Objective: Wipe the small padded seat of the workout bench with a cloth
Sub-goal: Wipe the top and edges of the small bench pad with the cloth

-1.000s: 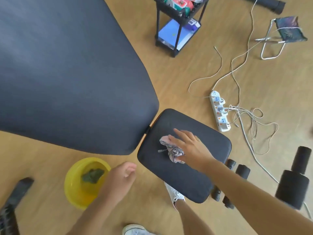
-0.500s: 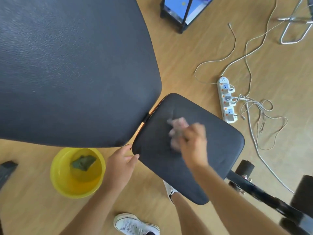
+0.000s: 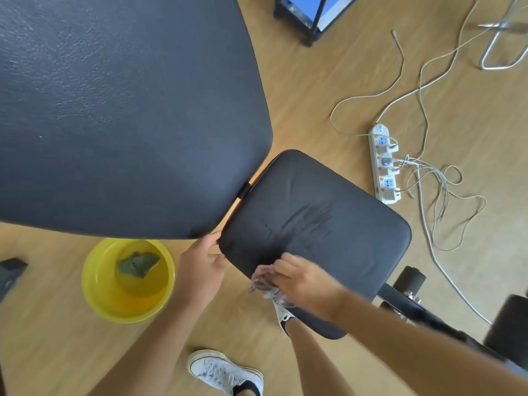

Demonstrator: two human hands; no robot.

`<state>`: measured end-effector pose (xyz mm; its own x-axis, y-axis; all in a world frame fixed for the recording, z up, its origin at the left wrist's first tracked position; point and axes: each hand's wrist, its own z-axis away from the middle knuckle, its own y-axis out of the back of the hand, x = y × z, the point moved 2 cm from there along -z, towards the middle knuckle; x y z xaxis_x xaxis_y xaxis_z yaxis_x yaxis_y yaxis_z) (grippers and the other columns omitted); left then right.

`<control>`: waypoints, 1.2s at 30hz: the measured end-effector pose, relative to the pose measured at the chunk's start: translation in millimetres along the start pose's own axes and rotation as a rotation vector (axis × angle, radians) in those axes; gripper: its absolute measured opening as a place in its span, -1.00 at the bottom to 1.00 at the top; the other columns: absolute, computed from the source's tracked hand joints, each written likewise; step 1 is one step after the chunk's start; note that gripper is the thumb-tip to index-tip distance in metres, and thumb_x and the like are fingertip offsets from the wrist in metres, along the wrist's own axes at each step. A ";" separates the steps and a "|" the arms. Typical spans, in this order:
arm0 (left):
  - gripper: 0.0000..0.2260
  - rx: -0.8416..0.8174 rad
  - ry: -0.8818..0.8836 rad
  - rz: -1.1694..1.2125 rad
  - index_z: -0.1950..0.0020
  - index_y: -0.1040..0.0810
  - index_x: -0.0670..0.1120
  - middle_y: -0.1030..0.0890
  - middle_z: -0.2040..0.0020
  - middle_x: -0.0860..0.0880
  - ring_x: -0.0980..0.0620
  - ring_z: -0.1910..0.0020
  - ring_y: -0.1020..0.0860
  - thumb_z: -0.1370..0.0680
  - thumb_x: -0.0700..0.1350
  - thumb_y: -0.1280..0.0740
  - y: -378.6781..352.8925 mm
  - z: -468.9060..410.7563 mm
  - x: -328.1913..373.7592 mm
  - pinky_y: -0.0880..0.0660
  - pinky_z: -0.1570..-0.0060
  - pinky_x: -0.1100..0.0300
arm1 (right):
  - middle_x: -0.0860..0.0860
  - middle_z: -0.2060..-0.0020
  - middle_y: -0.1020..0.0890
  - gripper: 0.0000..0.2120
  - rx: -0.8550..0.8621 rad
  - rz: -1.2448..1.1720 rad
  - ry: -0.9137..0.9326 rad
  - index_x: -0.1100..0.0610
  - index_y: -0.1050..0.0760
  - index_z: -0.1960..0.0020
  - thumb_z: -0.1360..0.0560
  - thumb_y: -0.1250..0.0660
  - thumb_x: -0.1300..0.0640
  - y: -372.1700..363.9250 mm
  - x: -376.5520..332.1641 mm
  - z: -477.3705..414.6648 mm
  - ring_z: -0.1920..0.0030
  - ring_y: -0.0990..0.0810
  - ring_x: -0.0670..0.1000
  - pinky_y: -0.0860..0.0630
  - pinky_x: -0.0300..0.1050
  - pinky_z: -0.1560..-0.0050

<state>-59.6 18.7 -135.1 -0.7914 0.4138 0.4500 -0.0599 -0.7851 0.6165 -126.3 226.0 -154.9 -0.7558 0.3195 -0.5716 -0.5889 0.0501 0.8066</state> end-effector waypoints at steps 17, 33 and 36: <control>-0.42 -0.063 0.059 0.130 -0.46 -0.49 -0.03 -0.59 -0.38 0.01 0.00 -0.36 -0.55 -0.49 -0.43 -0.21 5.8 -7.2 -9.2 -0.44 -0.30 0.12 | -0.04 0.40 -0.44 -0.84 0.189 -0.072 -0.097 0.16 -0.54 0.21 -0.51 -0.31 0.31 2.7 16.6 -34.4 0.36 -0.37 -0.06 -0.42 -0.17 0.33; -0.55 -0.053 0.105 0.165 -0.47 -0.50 -0.02 -0.60 -0.39 0.00 0.06 -0.25 -0.59 -0.59 -0.26 -0.25 6.5 -4.1 3.8 -0.43 -0.07 0.34 | 0.22 0.13 -0.55 -0.82 0.586 0.041 -1.005 0.28 -0.62 -0.06 -0.49 -0.33 0.30 98.2 102.7 -71.3 0.14 -0.55 0.24 -0.47 0.03 0.20; -0.61 -0.021 0.103 0.114 -0.46 -0.52 -0.06 -0.59 -0.41 -0.04 -0.05 -0.35 -0.56 -0.62 -0.16 -0.31 4.3 -8.6 6.6 -0.43 -0.17 0.21 | 0.16 0.09 -0.55 -0.74 0.426 0.016 -0.814 0.17 -0.60 -0.16 -0.54 -0.23 0.17 51.3 44.9 -65.2 0.14 -0.50 0.15 -0.49 -0.04 0.12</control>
<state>-70.3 14.1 -135.0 -0.8519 0.2732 0.4468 0.0217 -0.8340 0.5513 -209.2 181.2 -149.0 -0.2328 0.8830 -0.4076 -0.3025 0.3326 0.8933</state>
